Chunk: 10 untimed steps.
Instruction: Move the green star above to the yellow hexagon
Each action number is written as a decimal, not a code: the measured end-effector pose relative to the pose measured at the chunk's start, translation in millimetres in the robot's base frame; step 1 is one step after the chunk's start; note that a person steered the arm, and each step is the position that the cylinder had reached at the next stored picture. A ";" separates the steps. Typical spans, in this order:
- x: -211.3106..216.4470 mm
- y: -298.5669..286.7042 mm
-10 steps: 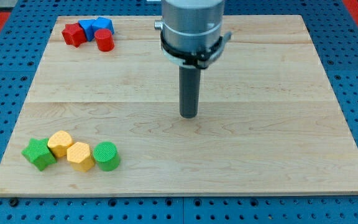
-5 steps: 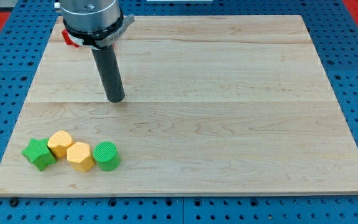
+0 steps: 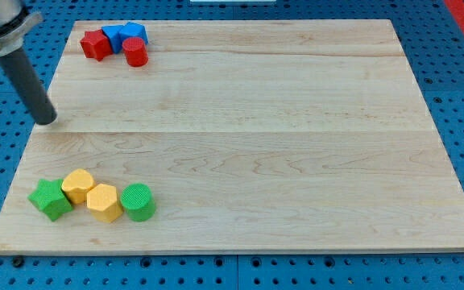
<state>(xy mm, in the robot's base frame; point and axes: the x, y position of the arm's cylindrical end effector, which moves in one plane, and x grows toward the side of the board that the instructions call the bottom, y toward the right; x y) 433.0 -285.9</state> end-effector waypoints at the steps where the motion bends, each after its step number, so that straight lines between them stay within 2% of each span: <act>1: 31.4 -18.6; 3: 122.0 12.9; 4: 132.4 13.8; 5: 132.1 47.2; 6: 111.6 85.9; 9: 70.7 118.8; 10: 68.3 146.2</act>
<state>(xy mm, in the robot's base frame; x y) 501.3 -139.7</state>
